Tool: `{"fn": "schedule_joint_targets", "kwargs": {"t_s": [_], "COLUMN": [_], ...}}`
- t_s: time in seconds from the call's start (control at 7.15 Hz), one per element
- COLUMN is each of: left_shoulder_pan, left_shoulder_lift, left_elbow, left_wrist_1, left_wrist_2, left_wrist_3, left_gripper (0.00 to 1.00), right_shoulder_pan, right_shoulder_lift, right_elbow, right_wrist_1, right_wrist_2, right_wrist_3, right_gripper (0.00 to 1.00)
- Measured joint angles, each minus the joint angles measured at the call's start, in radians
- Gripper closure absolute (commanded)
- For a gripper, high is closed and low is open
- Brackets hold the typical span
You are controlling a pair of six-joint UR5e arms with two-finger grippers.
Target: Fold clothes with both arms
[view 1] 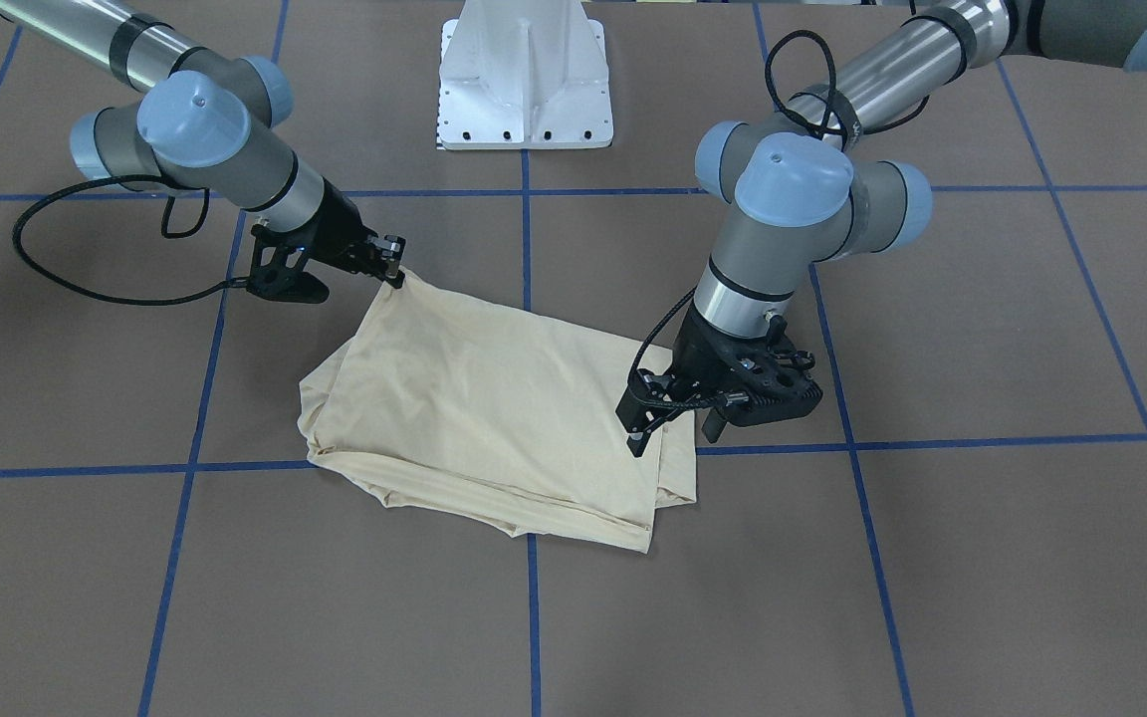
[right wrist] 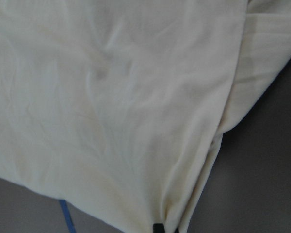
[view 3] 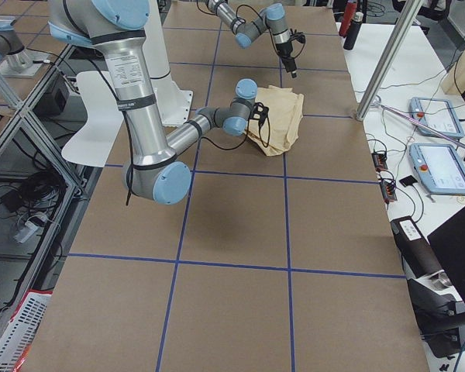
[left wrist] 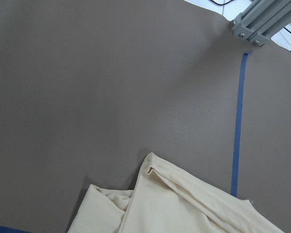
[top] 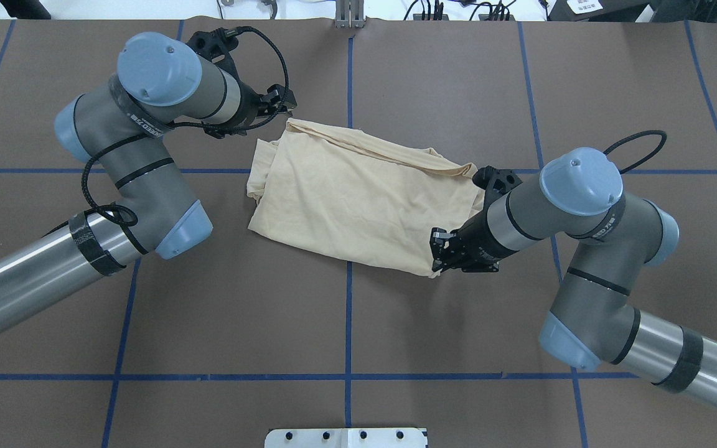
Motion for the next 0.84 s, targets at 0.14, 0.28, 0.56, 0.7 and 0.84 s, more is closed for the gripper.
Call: {"fn": "schedule_joint_targets", "kwargs": {"t_s": [0.14,0.28,0.56,0.7,0.84], "left_shoulder_pan": [0.000,0.001,0.000,-0.001,0.000], "left_shoulder_lift": [0.001,0.002,0.006,0.009,0.011], "left_elbow": [0.000,0.000,-0.002,-0.009,-0.020], "left_wrist_1": [0.000,0.000,0.000,0.000,0.000], "left_wrist_2": [0.000,0.000,0.000,-0.001,-0.003], "left_wrist_3": [0.000,0.000,0.001,0.001,0.001], "left_gripper": [0.01,0.01,0.01,0.01,0.01], "right_shoulder_pan": [-0.050,-0.103,-0.202,-0.252,-0.289], "right_shoulder_lift": [0.005,0.017,0.064,0.088,0.120], "right_elbow": [0.024,0.043,0.053,0.049,0.034], "right_wrist_1": [0.001,0.004,0.009,0.009,0.009], "right_wrist_2": [0.000,0.000,-0.002,-0.005,-0.009], "right_wrist_3": [0.047,0.096,0.180,0.200,0.209], "right_gripper": [1.00,1.00,1.00,1.00,0.94]}}
